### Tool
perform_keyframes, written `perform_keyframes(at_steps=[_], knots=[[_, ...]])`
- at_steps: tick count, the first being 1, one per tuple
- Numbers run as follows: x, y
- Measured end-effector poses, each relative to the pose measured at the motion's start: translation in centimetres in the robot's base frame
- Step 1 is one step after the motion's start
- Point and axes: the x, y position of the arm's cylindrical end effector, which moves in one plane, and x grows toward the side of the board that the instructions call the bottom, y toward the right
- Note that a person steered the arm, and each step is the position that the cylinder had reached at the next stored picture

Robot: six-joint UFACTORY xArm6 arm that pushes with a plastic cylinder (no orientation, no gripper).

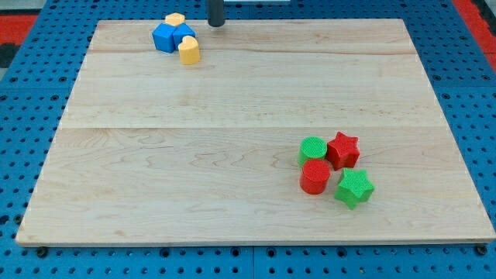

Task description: Separate the blue triangle from the group of blocks

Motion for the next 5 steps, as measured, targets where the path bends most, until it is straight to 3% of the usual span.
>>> perform_keyframes(at_steps=[4,5], knots=[[0.2,-10.3],[1.5,-7.9]])
